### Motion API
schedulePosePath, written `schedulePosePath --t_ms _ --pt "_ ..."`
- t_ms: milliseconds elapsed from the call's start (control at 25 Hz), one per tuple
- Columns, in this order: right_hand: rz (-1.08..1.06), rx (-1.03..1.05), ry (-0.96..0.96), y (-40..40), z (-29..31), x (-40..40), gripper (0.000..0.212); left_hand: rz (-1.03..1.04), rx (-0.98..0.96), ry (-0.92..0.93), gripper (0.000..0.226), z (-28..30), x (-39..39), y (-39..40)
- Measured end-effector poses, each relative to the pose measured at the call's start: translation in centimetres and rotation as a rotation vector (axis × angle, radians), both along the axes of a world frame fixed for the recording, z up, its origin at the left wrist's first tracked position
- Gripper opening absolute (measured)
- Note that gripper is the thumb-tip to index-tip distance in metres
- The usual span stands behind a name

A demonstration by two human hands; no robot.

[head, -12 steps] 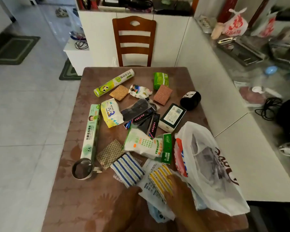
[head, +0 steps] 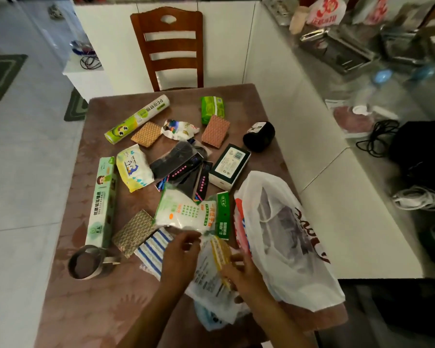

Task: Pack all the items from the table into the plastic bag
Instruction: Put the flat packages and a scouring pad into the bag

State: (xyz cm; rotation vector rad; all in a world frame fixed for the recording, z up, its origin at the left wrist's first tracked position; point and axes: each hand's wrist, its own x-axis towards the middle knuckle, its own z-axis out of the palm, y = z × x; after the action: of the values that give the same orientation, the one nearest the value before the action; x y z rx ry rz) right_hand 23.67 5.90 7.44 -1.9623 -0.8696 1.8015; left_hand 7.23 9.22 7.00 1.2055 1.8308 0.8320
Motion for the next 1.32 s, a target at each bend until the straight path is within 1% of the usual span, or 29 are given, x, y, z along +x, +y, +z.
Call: schedulePosePath --t_ms 40,80,120,160,200,240,280,320,360,400,480,520,600,640,720,760,800,840,880,960,1000,1040,1080,1120,1160,1200,1240,1280,1320 --pt "-0.136 -0.062 0.183 -0.3 1.4 2.4 0.031 0.090 -0.026 -0.066 0.015 0.4 1.2 0.7" --pt "-0.233 -0.071 0.296 -0.4 2.9 5.0 0.026 0.129 -0.060 -0.118 0.014 0.8 2.7 1.4" --pt "-0.296 -0.029 0.335 0.1 3.7 7.4 0.026 0.098 -0.102 -0.118 0.010 1.0 4.5 2.0" --pt "-0.331 0.028 0.305 0.8 4.0 9.4 0.030 0.003 -0.159 -0.079 0.005 0.9 6.6 2.4" --pt "-0.315 0.092 0.199 2.1 3.7 11.0 0.038 -0.130 -0.204 0.003 0.011 0.4 8.6 2.6" --pt "-0.222 0.144 0.033 3.4 3.1 11.9 0.049 -0.283 -0.230 0.109 0.022 -0.3 10.4 2.5" --pt "-0.072 0.202 -0.138 4.7 2.5 12.3 0.060 -0.381 -0.225 0.217 0.030 -1.1 11.7 2.2" --pt "0.074 0.250 -0.296 5.6 2.0 12.4 0.067 -0.391 -0.210 0.288 0.032 -2.0 12.5 1.7" --pt "0.146 0.323 -0.421 6.1 1.3 12.5 0.067 -0.340 -0.197 0.305 0.031 -2.5 12.7 1.1" --pt "0.168 0.401 -0.499 6.0 0.7 12.5 0.061 -0.261 -0.190 0.286 0.027 -3.0 12.5 0.6" --pt "0.167 0.514 -0.507 4.3 0.4 11.8 0.042 -0.095 -0.170 0.232 0.022 -3.4 11.0 -1.1" --pt "0.178 0.516 -0.461 3.2 0.4 11.2 0.032 -0.029 -0.145 0.252 0.023 -3.7 10.0 -1.8" --pt "0.323 0.452 -0.360 1.2 0.3 9.2 0.016 0.095 -0.119 0.357 0.032 -4.6 6.6 -2.8" --pt "0.402 0.425 -0.335 0.4 0.1 7.8 0.011 0.110 -0.122 0.453 0.041 -5.2 4.4 -3.0" --pt "0.501 0.428 -0.334 -1.2 -0.5 5.0 0.011 0.010 -0.242 0.630 0.067 -6.5 0.4 -3.0" --pt "0.520 0.477 -0.354 -1.8 -0.9 3.7 0.014 -0.054 -0.328 0.670 0.080 -7.3 -1.3 -2.7" --pt "0.526 0.511 -0.375 -2.5 -1.2 2.5 0.016 -0.089 -0.405 0.654 0.089 -8.1 -2.6 -2.5" --pt "0.517 0.520 -0.384 -2.9 -1.2 1.6 0.015 -0.084 -0.439 0.615 0.091 -8.6 -3.6 -2.2" --pt "0.500 0.501 -0.383 -3.2 -1.1 1.0 0.013 -0.067 -0.421 0.574 0.087 -9.0 -4.4 -1.8" --pt "0.482 0.440 -0.343 -3.4 -0.8 0.3 0.013 0.031 -0.241 0.512 0.063 -8.4 -5.7 -1.0" --pt "0.463 0.416 -0.312 -3.2 -0.5 -0.1 0.019 0.126 -0.124 0.438 0.050 -7.5 -6.4 -0.9" --pt "0.422 0.410 -0.277 -2.9 -0.1 -0.5 0.031 0.191 -0.030 0.314 0.042 -5.9 -6.9 -0.9" --pt "0.382 0.458 -0.281 -2.3 0.4 -0.9 0.045 0.197 0.029 0.160 0.039 -4.0 -7.2 -1.1" --pt "0.372 0.552 -0.314 -1.7 0.9 -1.1 0.057 0.148 0.054 -0.016 0.039 -1.9 -7.3 -1.3" --pt "0.395 0.633 -0.343 -0.9 1.5 -1.0 0.069 0.050 0.046 -0.209 0.037 0.0 -6.9 -1.4" --pt "0.419 0.680 -0.326 -0.1 2.2 -0.6 0.077 -0.066 0.014 -0.349 0.034 1.6 -5.9 -1.6" --pt "0.423 0.705 -0.255 0.7 2.8 -0.1 0.077 -0.163 -0.022 -0.435 0.030 2.8 -4.9 -1.9" --pt "0.391 0.688 -0.163 1.6 3.5 0.5 0.066 -0.206 -0.075 -0.507 0.028 3.5 -3.6 -1.9" --pt "0.325 0.656 -0.105 2.4 4.4 1.7 0.052 -0.185 -0.136 -0.599 0.027 4.1 -2.0 -1.6"
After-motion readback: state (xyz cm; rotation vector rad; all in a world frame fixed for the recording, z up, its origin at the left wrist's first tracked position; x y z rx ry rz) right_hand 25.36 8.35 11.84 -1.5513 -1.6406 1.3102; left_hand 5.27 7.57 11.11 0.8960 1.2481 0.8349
